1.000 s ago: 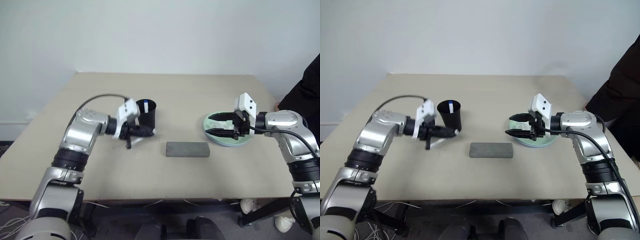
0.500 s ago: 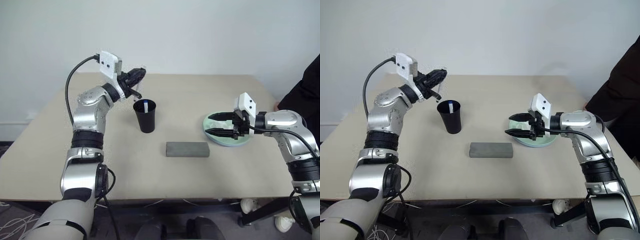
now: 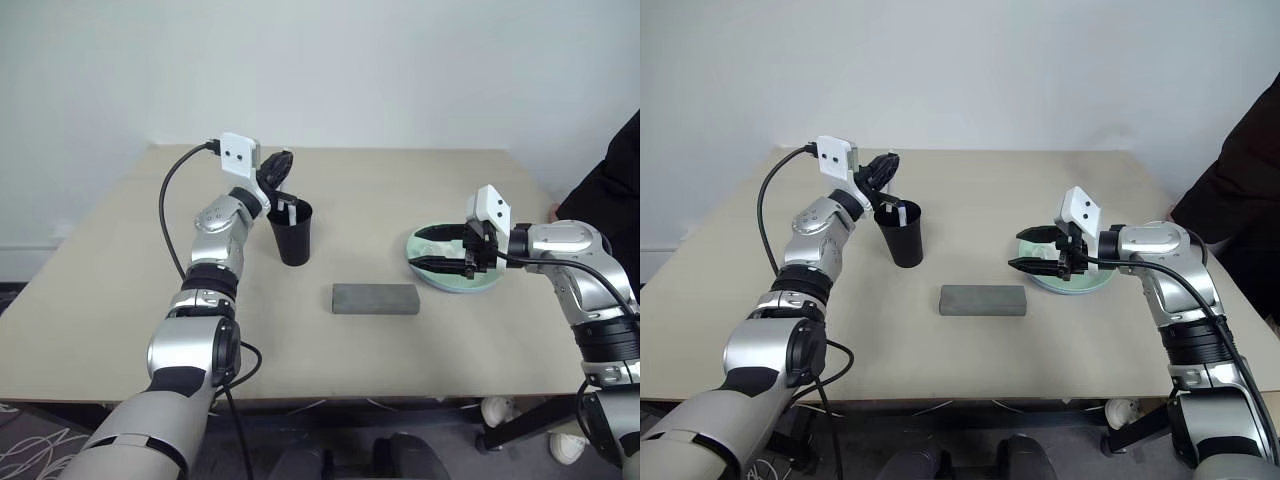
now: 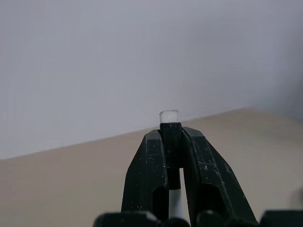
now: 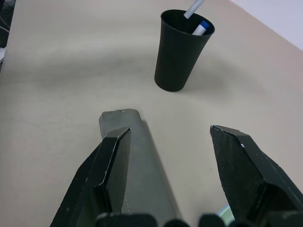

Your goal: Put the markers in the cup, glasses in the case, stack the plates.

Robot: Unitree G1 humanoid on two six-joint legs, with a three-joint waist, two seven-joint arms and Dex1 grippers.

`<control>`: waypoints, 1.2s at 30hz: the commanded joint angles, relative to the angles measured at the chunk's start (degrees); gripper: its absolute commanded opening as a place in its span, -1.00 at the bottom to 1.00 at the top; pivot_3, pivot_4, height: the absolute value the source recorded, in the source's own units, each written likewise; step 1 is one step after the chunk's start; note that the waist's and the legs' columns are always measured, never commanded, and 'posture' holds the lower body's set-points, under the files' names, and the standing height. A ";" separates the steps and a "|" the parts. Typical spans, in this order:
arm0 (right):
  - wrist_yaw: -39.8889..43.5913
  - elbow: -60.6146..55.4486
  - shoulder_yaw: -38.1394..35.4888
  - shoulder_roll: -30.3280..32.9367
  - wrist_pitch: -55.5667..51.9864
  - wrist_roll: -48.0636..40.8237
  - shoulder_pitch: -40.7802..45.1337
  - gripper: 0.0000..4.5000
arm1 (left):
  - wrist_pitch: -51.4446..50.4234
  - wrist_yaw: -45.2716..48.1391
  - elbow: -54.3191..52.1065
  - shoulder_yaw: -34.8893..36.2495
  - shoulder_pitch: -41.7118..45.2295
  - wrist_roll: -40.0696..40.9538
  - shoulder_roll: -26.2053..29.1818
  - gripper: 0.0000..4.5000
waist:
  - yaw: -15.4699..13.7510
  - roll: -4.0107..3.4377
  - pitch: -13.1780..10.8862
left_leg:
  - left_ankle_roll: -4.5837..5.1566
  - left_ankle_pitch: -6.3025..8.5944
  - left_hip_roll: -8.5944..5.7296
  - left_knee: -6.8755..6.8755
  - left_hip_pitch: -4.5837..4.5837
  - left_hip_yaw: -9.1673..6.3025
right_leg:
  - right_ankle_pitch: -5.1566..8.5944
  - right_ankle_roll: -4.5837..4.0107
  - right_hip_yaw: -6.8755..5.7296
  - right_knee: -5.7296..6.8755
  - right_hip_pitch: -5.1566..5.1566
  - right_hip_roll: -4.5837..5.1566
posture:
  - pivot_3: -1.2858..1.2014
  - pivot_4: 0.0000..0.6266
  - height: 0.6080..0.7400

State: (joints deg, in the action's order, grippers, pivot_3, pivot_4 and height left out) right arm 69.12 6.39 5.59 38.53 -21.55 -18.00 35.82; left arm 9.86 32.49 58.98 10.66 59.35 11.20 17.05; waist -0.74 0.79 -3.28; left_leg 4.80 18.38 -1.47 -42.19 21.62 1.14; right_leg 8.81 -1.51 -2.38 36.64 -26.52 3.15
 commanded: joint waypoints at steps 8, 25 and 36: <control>-0.44 -2.05 -1.14 -0.04 0.47 -0.73 1.26 0.28 | 0.94 2.41 -1.32 -1.02 -0.50 -0.54 -1.02 -0.99 | 0.01 0.00 0.00 | 0.10 -0.06 0.00 0.00 0.00 0.00 | 0.00 0.00 -0.01 0.00 0.00 -0.01 | 0.03 -1.00 0.52; -0.07 -2.47 -1.52 0.47 0.05 -0.79 0.86 0.28 | -5.77 19.78 -16.42 -3.89 -7.38 1.60 7.50 0.64 | 0.56 0.00 0.00 | 0.04 -0.01 0.02 0.02 -0.01 0.02 | -0.02 -0.03 0.03 0.02 -0.05 -0.04 | 0.03 -1.00 0.52; 0.32 -1.25 -2.30 2.06 0.76 -0.69 -0.32 0.28 | -36.63 36.63 -49.32 2.90 -26.36 17.34 30.21 0.64 | 0.75 -0.03 -0.02 | 0.02 -0.01 0.08 0.02 -0.04 0.00 | 0.14 0.17 0.03 -0.01 -0.03 -0.07 | 0.03 -1.00 0.52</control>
State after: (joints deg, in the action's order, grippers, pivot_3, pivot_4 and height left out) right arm 69.21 5.85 5.28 39.55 -21.57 -18.04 35.09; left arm -22.49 68.30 14.74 10.65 33.87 24.82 45.35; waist 0.01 0.76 -3.30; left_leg 4.82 18.37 -1.39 -42.17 21.58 1.14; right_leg 8.96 -1.32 -2.34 36.63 -26.55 3.09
